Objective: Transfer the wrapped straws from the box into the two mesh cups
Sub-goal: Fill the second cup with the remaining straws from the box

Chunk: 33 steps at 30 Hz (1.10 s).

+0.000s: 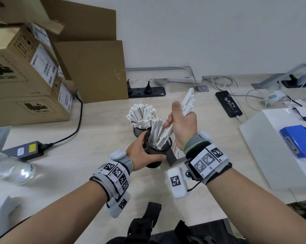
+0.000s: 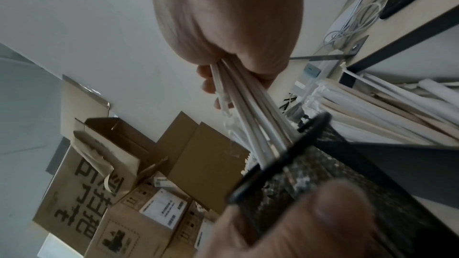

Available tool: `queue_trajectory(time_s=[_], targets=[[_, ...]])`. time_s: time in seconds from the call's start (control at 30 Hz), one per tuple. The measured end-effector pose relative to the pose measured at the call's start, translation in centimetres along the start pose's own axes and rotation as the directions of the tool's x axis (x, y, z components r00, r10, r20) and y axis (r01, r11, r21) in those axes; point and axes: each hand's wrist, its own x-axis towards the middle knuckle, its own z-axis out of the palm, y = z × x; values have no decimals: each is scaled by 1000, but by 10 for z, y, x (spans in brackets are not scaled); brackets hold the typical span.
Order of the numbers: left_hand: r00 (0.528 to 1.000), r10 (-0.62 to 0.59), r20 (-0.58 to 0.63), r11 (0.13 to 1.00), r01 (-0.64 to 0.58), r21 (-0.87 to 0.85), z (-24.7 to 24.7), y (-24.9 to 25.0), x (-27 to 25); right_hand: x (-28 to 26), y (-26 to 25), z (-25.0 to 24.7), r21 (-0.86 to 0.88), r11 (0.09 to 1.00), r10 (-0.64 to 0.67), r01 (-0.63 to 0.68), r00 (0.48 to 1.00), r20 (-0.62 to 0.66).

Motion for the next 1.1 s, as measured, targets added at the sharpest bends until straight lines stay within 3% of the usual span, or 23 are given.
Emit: queue_trajectory(time_s=[0.4, 0.53, 0.67, 0.77, 0.87, 0.97, 1.03, 1.1], targets=[[999, 32, -4, 999, -32, 12, -1, 7, 0, -12, 22, 4, -296, 952, -44, 75, 993, 108], [1000, 28, -10, 999, -27, 29, -1, 7, 0, -14, 23, 1, -451, 884, -48, 125, 983, 179], [999, 31, -29, 999, -31, -10, -4, 6, 3, -15, 28, -1, -558, 797, -174, 229, 973, 151], [999, 28, -32, 999, -27, 20, -6, 6, 3, -6, 39, -7, -588, 739, -264, 329, 944, 196], [999, 26, -33, 999, -25, 40, -6, 4, 2, -5, 37, -10, -498, 811, -226, 307, 950, 217], [999, 18, -29, 999, -17, 42, -5, 4, 2, -1, 34, -12, -456, 828, -262, 327, 944, 202], [999, 27, -29, 998, -25, 53, -4, 5, 2, 2, 34, -11, -497, 776, -279, 389, 918, 282], [999, 41, -15, 996, -40, 78, -4, 7, 2, 3, 40, -10, -583, 653, -250, 483, 864, 436]])
